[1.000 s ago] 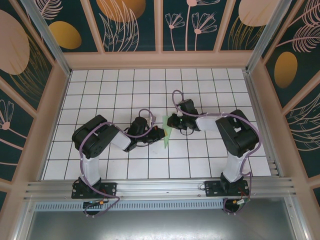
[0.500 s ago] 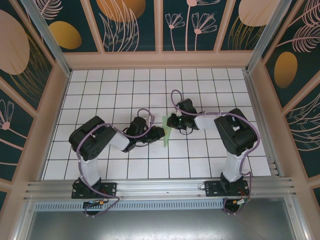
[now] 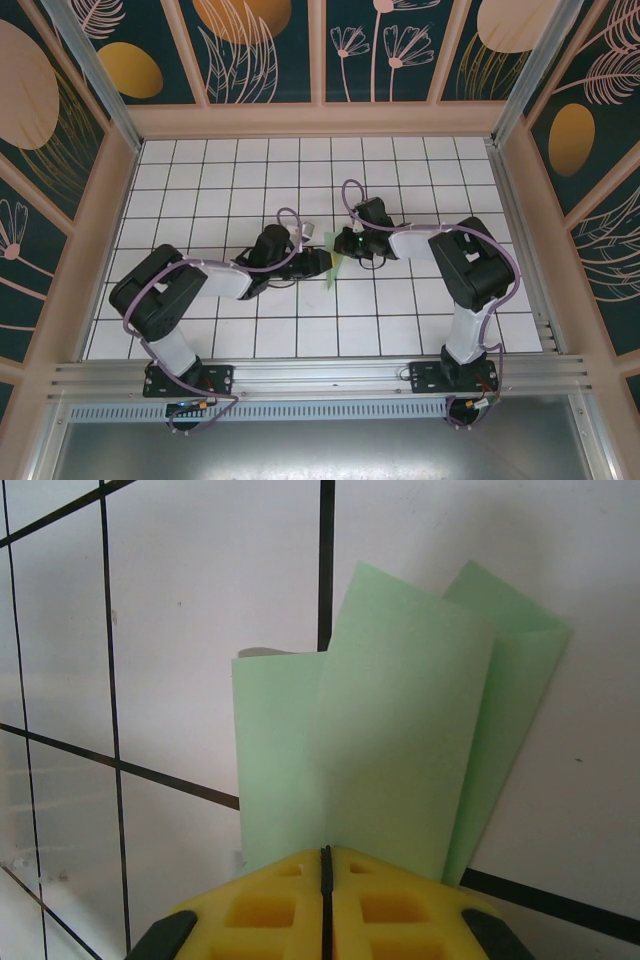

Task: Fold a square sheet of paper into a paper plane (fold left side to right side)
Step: Fold the wing for the fifth time at the center of the table.

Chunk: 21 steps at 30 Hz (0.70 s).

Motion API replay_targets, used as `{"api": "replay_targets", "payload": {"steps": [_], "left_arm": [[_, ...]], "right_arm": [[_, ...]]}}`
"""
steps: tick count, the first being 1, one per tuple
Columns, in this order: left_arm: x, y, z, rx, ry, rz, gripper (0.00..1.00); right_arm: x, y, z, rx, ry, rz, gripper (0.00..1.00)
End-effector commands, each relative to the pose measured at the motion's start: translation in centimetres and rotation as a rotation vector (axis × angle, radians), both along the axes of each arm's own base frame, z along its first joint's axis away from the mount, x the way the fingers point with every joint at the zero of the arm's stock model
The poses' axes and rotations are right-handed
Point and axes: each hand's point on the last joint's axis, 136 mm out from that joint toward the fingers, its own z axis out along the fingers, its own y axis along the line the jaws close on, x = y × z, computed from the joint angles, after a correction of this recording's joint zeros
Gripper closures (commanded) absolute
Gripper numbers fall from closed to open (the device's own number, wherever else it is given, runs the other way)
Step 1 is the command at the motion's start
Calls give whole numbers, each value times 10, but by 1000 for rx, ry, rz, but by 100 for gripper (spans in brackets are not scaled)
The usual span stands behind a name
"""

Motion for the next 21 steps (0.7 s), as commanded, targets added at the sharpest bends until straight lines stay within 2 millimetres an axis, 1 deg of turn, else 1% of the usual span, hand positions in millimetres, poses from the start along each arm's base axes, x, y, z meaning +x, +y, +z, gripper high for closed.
{"api": "replay_targets", "payload": {"steps": [1,5,10,13,21], "left_arm": [[-5,-15,-4,-5,8,-77,77],[-4,-19,-20,18,35,-80,77],[-8,-10,-43,64,80,-55,77],[-12,-7,-53,77,106,-49,77],[-16,-1,-71,116,151,-36,77]], "right_arm": [[-19,-24,-36,-123,89,-37,90],[-20,-25,-37,-130,92,-37,90],[-19,-25,-36,-130,90,-34,90],[-19,-25,-35,-132,86,-33,90],[-19,-26,-36,-139,88,-32,90]]}}
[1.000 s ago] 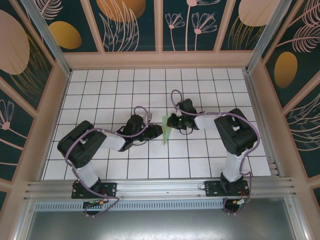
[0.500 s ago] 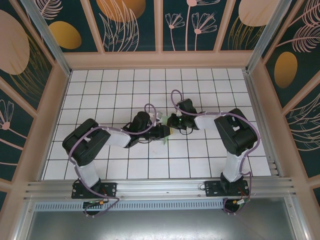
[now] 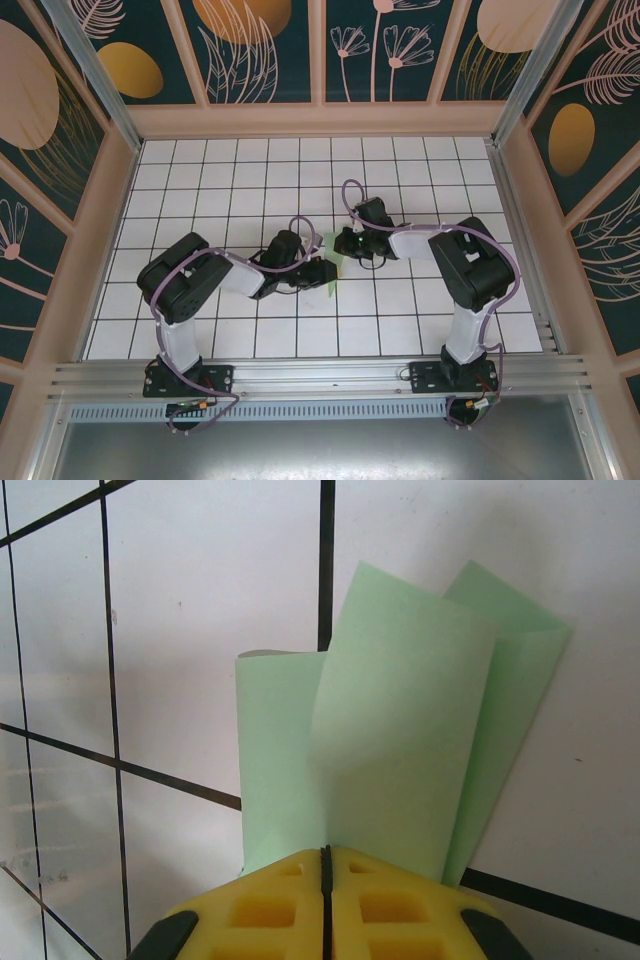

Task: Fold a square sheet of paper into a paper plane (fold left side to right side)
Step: Fold the wing for the fifth time at the center of the table.

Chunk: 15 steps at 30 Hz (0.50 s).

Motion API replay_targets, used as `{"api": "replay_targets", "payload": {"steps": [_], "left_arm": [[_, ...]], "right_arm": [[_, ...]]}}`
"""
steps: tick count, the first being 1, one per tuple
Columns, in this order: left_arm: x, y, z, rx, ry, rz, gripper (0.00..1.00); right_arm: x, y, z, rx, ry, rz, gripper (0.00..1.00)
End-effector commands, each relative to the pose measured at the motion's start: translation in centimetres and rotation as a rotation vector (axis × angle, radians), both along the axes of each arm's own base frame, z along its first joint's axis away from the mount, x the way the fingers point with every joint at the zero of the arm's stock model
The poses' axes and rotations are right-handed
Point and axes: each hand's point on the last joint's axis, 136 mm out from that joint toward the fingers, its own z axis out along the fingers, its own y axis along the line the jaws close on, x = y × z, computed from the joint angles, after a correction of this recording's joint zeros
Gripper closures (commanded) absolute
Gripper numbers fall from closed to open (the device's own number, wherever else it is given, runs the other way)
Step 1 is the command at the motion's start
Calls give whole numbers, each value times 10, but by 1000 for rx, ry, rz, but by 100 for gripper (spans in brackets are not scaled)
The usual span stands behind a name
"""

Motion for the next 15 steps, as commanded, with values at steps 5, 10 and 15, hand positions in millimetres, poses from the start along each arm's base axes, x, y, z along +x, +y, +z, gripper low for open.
{"api": "replay_targets", "payload": {"steps": [5,10,15], "left_arm": [[-6,13,-33,98,68,32,77],[-9,25,-50,180,96,60,82],[-16,34,-63,228,129,66,85]], "right_arm": [[-17,-25,-31,-135,74,-28,90],[-7,-17,-9,-95,6,-15,91],[10,-13,41,-10,-136,-2,94]]}}
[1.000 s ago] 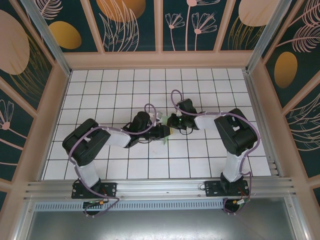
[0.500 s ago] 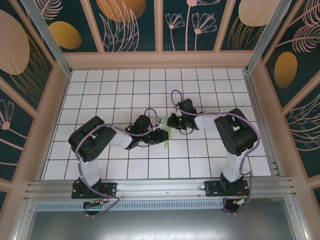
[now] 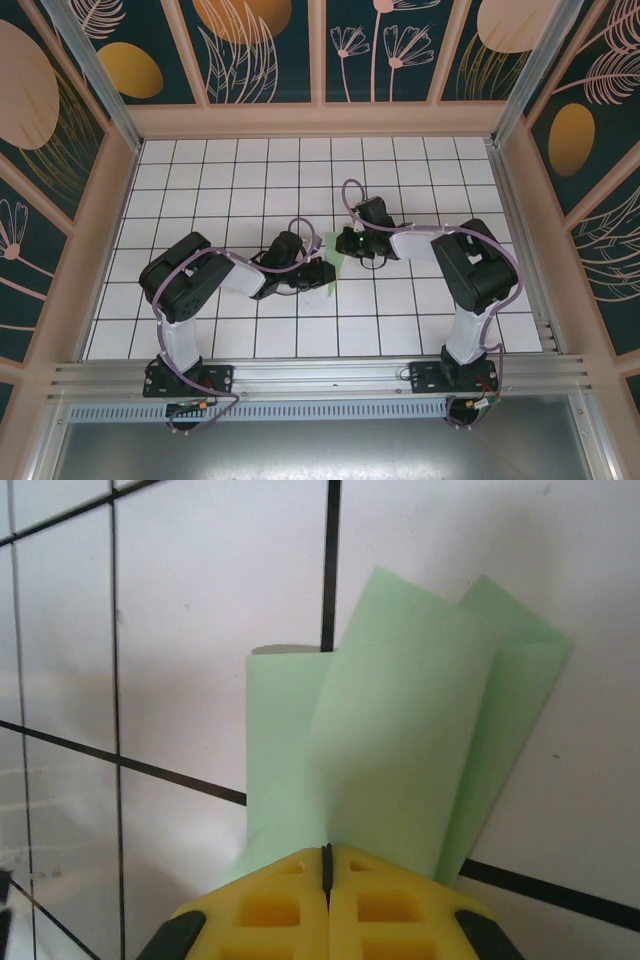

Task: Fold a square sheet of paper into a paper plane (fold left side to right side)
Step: Fold the wing for the fifth time at the center of the table.

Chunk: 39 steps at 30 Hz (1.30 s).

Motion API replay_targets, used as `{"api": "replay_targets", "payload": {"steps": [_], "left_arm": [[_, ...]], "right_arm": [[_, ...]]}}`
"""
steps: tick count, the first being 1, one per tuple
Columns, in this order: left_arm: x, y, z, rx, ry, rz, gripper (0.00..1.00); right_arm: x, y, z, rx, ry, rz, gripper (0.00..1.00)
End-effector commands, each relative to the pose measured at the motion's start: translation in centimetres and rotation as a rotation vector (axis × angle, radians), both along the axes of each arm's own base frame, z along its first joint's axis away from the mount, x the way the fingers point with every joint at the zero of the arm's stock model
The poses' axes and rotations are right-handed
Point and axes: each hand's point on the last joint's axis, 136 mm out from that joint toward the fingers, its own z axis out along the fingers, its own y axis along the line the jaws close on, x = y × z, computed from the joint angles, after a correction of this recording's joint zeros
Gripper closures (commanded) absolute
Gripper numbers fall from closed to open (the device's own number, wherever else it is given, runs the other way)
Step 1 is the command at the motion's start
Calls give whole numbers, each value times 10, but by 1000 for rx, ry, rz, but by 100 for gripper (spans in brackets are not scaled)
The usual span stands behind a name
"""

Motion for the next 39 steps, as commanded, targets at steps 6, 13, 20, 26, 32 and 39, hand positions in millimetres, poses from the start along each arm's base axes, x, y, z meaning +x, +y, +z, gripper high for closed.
{"api": "replay_targets", "payload": {"steps": [6,13,20,26,32,39], "left_arm": [[-20,38,-65,281,132,39,86],[-23,38,-74,321,148,29,90],[-24,41,-78,343,151,30,92],[-25,43,-78,352,148,32,93],[-26,48,-82,377,152,37,94],[-28,51,-86,393,156,34,97]], "right_arm": [[-4,-22,53,27,-138,-15,99],[-33,-14,47,102,-106,30,100],[-26,11,34,120,-80,77,100],[-16,14,14,74,-67,87,100],[-12,9,1,22,-58,73,100],[-7,1,-14,-58,-44,67,100]]}}
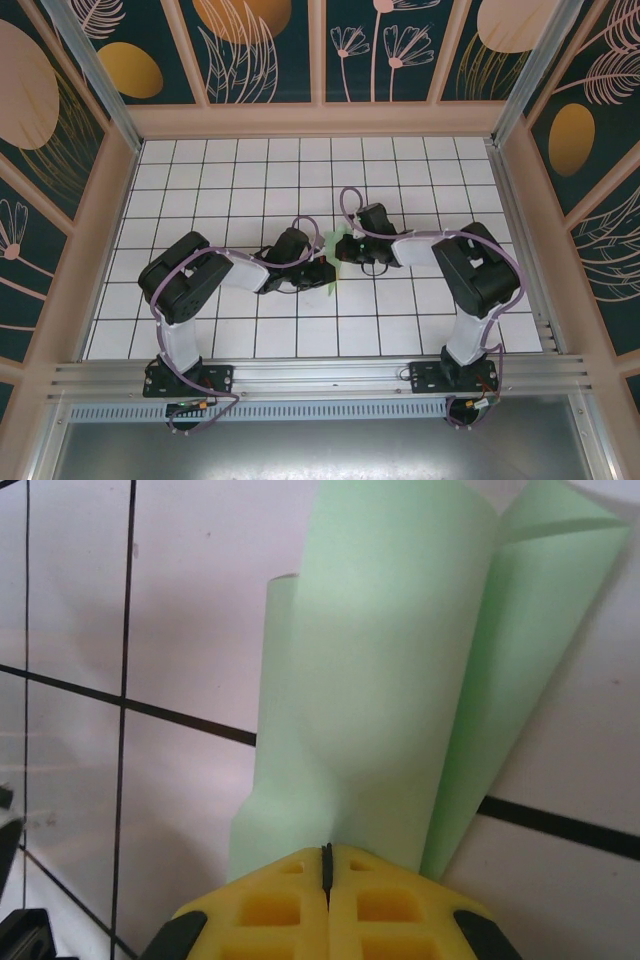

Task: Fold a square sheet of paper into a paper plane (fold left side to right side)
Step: Fold the wing for the fifth time at the center of the table.

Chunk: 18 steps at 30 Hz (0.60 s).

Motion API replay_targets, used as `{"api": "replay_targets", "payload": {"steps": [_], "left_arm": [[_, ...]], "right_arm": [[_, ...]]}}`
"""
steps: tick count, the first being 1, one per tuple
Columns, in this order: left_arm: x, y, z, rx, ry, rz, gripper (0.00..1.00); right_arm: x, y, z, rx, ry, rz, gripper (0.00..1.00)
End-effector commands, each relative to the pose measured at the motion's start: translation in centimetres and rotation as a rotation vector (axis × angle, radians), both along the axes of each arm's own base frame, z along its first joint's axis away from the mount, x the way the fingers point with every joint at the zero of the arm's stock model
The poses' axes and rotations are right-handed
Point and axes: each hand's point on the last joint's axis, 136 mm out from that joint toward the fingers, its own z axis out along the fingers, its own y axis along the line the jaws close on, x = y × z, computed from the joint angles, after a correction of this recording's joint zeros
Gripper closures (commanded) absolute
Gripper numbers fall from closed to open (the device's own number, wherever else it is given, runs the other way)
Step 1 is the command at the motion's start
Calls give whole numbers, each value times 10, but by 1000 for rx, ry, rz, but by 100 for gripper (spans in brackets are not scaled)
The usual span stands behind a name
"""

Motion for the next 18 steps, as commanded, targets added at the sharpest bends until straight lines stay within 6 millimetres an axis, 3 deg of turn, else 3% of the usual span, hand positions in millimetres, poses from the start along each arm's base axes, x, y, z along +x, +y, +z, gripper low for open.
{"api": "replay_targets", "payload": {"steps": [1,10,11,18], "left_arm": [[-29,52,-79,305,132,49,96],[-31,56,-83,319,139,50,97],[-31,56,-83,320,139,50,97],[-32,57,-84,320,141,52,97]], "right_arm": [[11,-5,-5,-68,-30,-8,100],[17,-8,-5,-97,-45,-4,100],[25,-18,-5,-102,-45,-32,100],[43,-27,0,-105,-64,-60,100]]}}
